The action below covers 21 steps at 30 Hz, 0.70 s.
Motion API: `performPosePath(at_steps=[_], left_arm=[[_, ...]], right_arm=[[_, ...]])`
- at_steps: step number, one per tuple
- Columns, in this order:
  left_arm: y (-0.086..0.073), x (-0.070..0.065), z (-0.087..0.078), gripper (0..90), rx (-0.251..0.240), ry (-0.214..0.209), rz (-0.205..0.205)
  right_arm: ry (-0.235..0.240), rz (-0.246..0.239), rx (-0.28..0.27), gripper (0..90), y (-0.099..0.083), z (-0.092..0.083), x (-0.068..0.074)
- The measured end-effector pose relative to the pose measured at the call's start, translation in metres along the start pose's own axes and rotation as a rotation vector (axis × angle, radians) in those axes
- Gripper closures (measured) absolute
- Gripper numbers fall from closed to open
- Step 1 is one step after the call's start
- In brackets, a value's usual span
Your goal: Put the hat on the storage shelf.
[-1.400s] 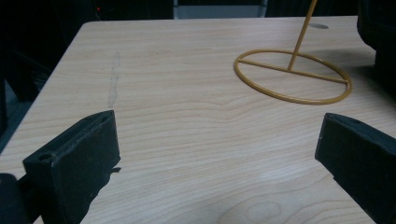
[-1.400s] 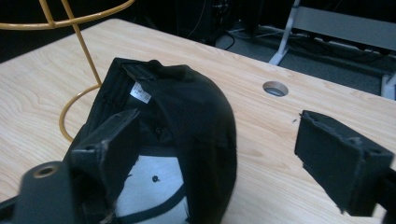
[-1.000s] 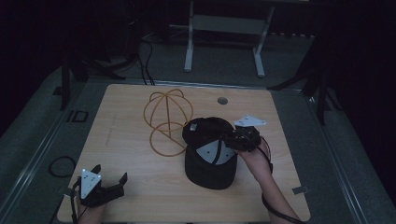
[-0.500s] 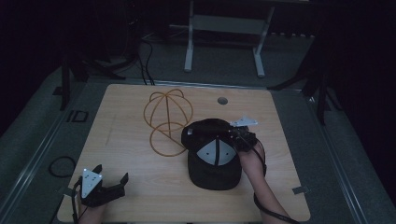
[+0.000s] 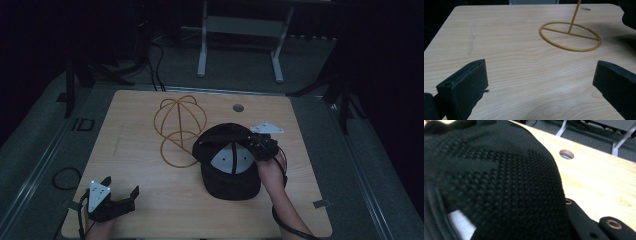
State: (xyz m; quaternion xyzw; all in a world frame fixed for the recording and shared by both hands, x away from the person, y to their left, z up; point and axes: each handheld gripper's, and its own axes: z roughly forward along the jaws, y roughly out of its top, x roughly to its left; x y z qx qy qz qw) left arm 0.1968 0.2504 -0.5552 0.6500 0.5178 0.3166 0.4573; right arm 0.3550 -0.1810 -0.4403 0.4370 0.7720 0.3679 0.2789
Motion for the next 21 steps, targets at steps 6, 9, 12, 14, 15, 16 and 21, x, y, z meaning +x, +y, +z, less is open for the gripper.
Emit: performPosePath(at_steps=[6,9,12,14,15,16,21], left_arm=[[0.005,-0.011,0.0,0.3,0.028,-0.037,0.019],[0.008,-0.019,-0.001,0.3,0.021,-0.095,0.029],[0.012,-0.03,0.0,0.3,0.013,-0.155,0.032],[0.017,-0.039,0.003,0.3,0.007,-0.187,0.037],[0.019,-0.042,0.004,0.3,0.005,-0.204,0.039],[0.021,-0.047,0.005,0.3,0.008,-0.211,0.047],[0.029,-0.065,0.01,0.3,0.001,-0.269,0.057]], right_arm=[[0.015,0.001,-0.04,88.9,0.008,-0.015,0.001],[0.027,0.007,-0.059,88.9,0.011,-0.022,0.001],[0.035,0.012,-0.078,88.9,0.013,-0.027,0.002],[0.039,0.01,-0.089,88.9,0.015,-0.031,0.003],[0.039,0.005,-0.096,88.9,0.017,-0.034,0.004],[0.041,0.004,-0.099,89.0,0.017,-0.035,0.005],[0.049,-0.013,-0.111,89.0,0.02,-0.042,0.011]])
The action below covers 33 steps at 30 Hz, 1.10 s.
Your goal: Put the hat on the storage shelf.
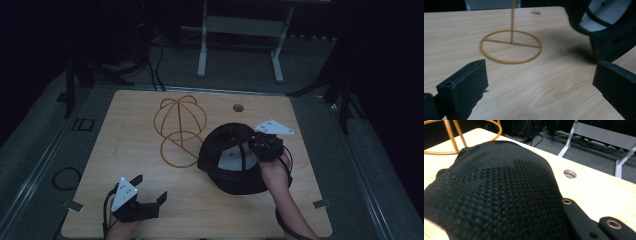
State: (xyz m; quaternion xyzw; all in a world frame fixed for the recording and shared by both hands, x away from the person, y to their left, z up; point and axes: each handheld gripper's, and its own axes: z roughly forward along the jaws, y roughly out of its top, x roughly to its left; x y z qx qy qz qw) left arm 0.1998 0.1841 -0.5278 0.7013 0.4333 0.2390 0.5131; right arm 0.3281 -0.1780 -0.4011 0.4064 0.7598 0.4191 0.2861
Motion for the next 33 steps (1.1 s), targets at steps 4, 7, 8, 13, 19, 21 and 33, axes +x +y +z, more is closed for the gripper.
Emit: performPosePath(at_steps=[4,7,8,13,19,21,33], left_arm=[[0.009,-0.01,0.008,0.3,-0.007,-0.027,0.008],[0.02,-0.02,0.017,0.3,-0.013,-0.054,0.035],[0.02,-0.02,0.017,0.3,-0.013,-0.054,0.035],[0.035,-0.029,0.029,4.3,-0.019,-0.073,0.066],[0.051,-0.037,0.044,6.5,-0.018,-0.11,0.082],[0.053,-0.039,0.046,6.8,-0.015,-0.114,0.091],[0.066,-0.047,0.064,25.2,-0.035,-0.098,0.043]], right_arm=[[0.01,-0.01,-0.006,89.0,0.002,-0.003,0.004],[0.022,-0.013,-0.016,89.0,0.005,-0.006,0.008],[0.022,-0.013,-0.016,89.0,0.005,-0.006,0.008],[0.036,-0.034,-0.022,89.0,0.007,-0.01,0.015],[0.066,-0.047,-0.031,89.0,0.007,-0.014,0.023],[0.077,-0.045,-0.034,88.9,0.006,-0.015,0.026],[0.136,-0.061,-0.046,88.9,0.003,-0.02,0.035]])
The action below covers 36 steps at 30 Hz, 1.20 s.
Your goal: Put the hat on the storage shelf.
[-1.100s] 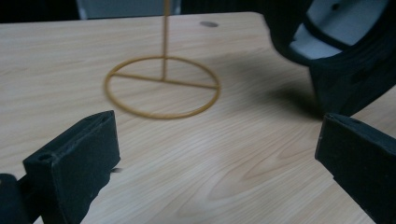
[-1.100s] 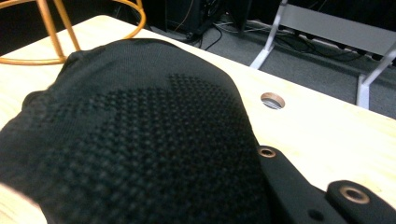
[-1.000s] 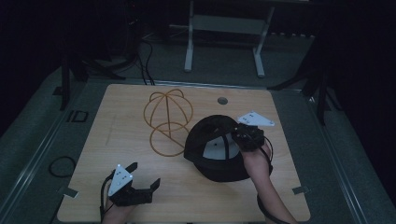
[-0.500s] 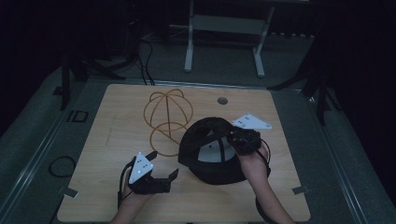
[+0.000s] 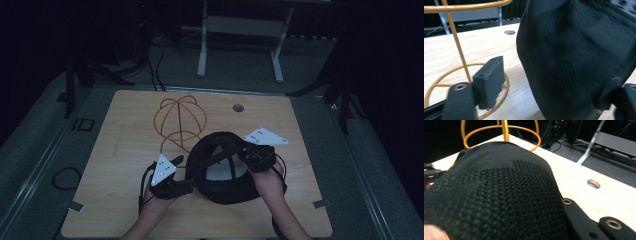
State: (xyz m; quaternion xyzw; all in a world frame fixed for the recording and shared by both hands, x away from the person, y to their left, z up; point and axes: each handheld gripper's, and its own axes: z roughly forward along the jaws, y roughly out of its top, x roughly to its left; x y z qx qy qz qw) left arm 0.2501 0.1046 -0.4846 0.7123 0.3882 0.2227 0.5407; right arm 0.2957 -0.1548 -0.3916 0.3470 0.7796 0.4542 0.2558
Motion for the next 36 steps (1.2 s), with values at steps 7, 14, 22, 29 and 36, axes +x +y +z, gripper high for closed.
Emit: performPosePath(at_steps=[7,14,22,29,36], left_arm=[[0.008,0.0,0.003,43.3,-0.01,-0.018,-0.014],[0.016,-0.003,0.0,73.2,-0.039,0.038,-0.002],[0.022,-0.007,-0.003,89.0,-0.057,0.046,0.029],[0.03,-0.008,-0.005,89.3,-0.074,0.019,0.013],[0.041,-0.013,-0.006,89.4,-0.079,0.0,0.028]], right_arm=[[0.036,-0.013,-0.009,88.9,-0.001,-0.003,0.006],[0.063,-0.032,0.002,88.9,-0.006,-0.005,0.013],[0.092,-0.017,-0.006,88.8,-0.015,-0.009,0.016],[0.122,0.023,-0.021,84.1,-0.028,-0.017,0.012],[0.14,0.017,-0.03,71.8,-0.039,-0.027,0.014]])
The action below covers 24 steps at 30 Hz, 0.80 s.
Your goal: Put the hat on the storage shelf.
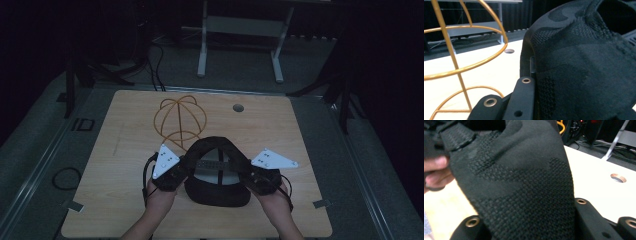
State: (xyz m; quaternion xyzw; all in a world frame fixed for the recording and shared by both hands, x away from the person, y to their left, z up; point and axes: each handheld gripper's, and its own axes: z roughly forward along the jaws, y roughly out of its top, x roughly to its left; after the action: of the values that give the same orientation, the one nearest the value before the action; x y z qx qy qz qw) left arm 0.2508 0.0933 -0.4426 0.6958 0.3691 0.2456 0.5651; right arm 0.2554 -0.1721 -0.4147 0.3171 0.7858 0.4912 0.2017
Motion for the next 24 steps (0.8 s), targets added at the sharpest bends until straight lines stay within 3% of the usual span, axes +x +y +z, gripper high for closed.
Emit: performPosePath(at_steps=[7,18,24], left_arm=[[0.01,-0.006,0.0,89.4,-0.013,-0.012,0.033],[0.03,-0.014,-0.008,89.4,-0.042,-0.015,0.116],[0.034,-0.01,-0.013,89.4,-0.057,-0.015,0.126]], right_arm=[[0.07,-0.022,0.0,51.0,-0.014,-0.015,0.003],[0.157,0.004,0.013,30.4,-0.037,-0.045,-0.003],[0.19,-0.004,0.033,29.6,-0.049,-0.059,-0.005]])
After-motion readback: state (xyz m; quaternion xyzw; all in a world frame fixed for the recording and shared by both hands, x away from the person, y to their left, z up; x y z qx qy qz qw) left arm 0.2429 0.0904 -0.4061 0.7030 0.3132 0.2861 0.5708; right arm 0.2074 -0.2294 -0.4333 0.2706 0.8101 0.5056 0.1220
